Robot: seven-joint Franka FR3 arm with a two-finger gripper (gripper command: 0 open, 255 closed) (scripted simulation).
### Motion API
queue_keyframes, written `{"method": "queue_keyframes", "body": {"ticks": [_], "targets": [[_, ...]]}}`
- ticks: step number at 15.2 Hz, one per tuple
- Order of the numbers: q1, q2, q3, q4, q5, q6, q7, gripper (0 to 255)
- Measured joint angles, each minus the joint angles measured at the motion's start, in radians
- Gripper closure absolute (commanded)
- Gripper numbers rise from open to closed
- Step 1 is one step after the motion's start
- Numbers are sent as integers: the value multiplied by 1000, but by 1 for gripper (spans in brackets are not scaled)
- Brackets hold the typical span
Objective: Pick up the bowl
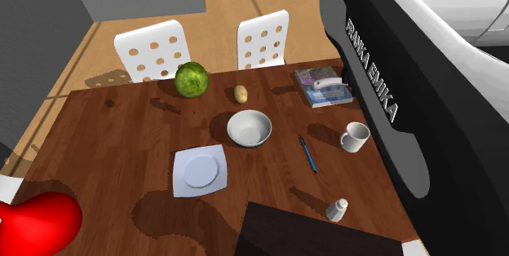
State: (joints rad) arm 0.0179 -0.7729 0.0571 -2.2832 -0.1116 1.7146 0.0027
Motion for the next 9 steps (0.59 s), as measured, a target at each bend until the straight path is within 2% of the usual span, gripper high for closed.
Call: {"method": "queue_keyframes", "body": {"ticks": [3,9], "targets": [[5,6,12,-29,7,31,17,0],[22,99,74,-112,32,191,100,0]]}}
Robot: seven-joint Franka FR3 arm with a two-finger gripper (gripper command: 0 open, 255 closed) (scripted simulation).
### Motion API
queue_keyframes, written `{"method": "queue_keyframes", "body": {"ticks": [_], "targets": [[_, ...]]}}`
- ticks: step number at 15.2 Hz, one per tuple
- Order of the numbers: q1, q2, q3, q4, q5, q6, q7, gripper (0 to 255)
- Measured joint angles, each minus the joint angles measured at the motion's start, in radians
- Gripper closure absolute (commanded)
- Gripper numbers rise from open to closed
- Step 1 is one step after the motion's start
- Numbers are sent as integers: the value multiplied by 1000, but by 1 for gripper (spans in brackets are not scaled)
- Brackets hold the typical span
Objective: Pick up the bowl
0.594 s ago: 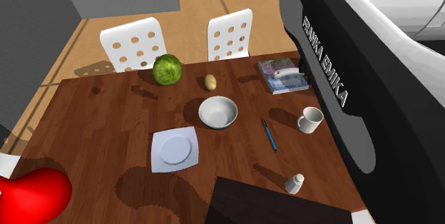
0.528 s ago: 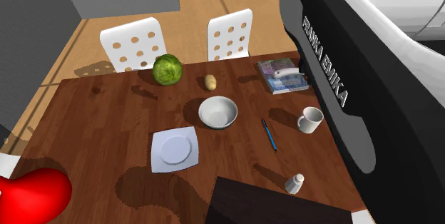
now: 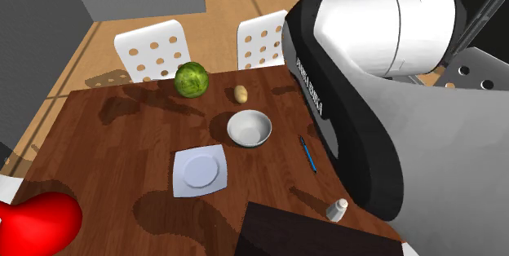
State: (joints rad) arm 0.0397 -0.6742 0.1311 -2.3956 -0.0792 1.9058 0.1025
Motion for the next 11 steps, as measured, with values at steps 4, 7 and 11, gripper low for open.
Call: {"method": "queue_keyframes", "body": {"ticks": [4,7,11], "targets": [[9,91,48,-39,11,119,62,0],[13,157,82,-60,13,199,106,0],[15,271,133,-63,3,306,177,0]]}}
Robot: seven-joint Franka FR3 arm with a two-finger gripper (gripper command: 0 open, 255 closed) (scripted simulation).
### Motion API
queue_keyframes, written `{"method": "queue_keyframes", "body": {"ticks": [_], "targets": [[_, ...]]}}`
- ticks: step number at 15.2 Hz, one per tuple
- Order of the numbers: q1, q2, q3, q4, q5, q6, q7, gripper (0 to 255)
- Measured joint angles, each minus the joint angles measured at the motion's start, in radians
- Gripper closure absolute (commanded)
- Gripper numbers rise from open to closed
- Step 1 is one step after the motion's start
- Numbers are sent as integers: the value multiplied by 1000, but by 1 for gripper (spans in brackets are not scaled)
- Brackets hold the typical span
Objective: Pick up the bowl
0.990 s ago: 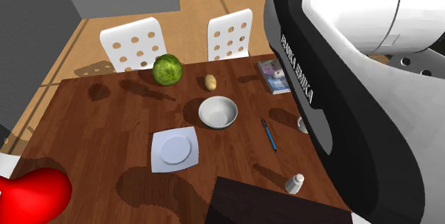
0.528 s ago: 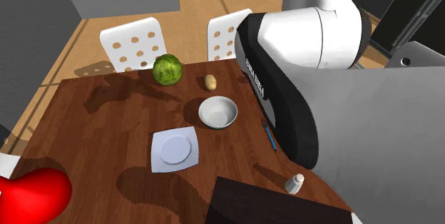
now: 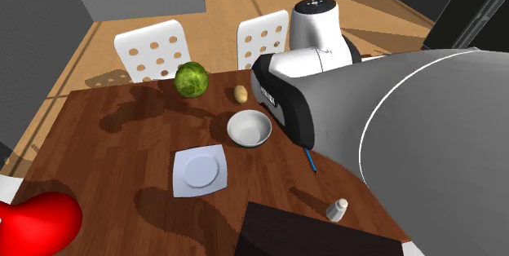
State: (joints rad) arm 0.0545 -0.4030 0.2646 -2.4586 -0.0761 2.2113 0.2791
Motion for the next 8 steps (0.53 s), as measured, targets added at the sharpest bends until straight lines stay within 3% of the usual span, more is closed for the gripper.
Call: {"method": "queue_keyframes", "body": {"ticks": [8], "targets": [[-15,274,91,47,-100,196,170,0]]}}
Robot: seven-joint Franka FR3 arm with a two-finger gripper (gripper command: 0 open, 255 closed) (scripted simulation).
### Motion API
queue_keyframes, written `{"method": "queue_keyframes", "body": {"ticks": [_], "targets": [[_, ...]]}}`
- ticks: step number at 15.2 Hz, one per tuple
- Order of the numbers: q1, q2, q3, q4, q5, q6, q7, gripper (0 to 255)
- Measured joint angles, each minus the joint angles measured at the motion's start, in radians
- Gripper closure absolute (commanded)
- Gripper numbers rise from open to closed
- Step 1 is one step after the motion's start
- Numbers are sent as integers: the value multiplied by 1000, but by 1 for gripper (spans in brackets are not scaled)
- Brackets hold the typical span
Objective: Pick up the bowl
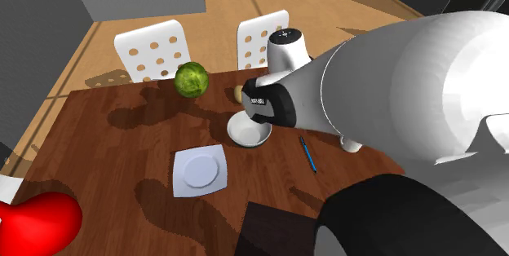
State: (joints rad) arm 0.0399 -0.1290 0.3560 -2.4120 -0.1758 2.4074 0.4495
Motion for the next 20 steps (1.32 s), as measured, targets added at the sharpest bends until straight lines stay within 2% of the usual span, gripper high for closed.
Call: {"method": "queue_keyframes", "body": {"ticks": [3,7,16,17,20], "targets": [[5,126,27,54,-76,48,95,0],[30,286,28,131,-188,101,210,0],[68,429,-16,169,-310,182,317,0],[69,432,-17,169,-313,184,320,255],[70,434,-18,168,-316,187,322,255]]}}
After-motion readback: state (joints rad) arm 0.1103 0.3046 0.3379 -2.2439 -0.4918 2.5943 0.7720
